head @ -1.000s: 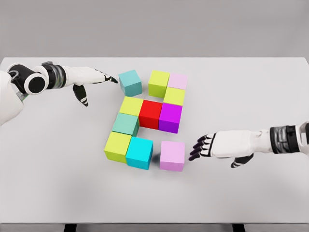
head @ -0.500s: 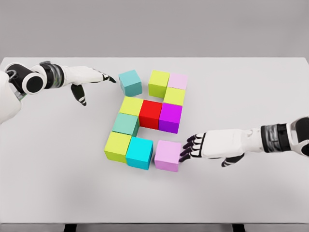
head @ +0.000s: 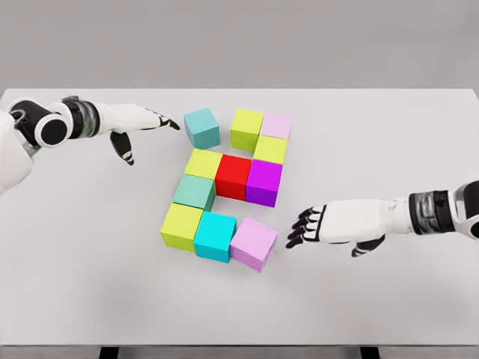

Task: Assemble the squares on the desktop into the number 2

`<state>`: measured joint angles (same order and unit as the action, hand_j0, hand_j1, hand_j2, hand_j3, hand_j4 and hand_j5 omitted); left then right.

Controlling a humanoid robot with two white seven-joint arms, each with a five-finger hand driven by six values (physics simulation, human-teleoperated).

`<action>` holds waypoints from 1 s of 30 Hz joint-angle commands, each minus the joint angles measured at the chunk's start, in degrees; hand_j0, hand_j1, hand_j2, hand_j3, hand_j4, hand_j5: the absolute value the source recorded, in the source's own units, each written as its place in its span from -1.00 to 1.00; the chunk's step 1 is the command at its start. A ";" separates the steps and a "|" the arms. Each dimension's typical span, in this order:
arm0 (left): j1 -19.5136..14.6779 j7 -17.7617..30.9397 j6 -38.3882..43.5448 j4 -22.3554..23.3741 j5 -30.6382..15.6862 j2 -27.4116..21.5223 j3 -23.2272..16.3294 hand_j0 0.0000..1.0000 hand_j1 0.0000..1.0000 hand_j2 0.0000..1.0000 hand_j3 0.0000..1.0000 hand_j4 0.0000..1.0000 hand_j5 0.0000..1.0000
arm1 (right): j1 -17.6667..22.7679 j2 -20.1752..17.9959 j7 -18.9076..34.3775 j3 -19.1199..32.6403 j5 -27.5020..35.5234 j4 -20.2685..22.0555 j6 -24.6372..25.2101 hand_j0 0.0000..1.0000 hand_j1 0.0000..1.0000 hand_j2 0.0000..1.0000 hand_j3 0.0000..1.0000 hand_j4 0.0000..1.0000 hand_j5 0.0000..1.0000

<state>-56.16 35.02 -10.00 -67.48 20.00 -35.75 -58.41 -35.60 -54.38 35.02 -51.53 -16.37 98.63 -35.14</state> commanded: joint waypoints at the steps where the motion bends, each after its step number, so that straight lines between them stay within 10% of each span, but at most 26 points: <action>1: 0.00 -0.02 -0.02 0.07 0.04 0.16 0.05 1.00 1.00 1.00 1.00 1.00 1.00 | 0.00 -0.11 -0.02 0.11 0.29 -0.28 0.14 1.00 1.00 1.00 1.00 1.00 1.00; 30: -1.67 -0.02 0.25 8.33 0.31 7.71 0.49 1.00 1.00 1.00 1.00 1.00 1.00 | -1.14 2.96 -0.02 -0.06 0.29 -1.42 0.14 1.00 1.00 1.00 1.00 1.00 1.00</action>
<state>-57.83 35.02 -9.83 -59.27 20.43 -28.35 -58.00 -36.91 -51.46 35.02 -51.63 -16.41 97.19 -35.14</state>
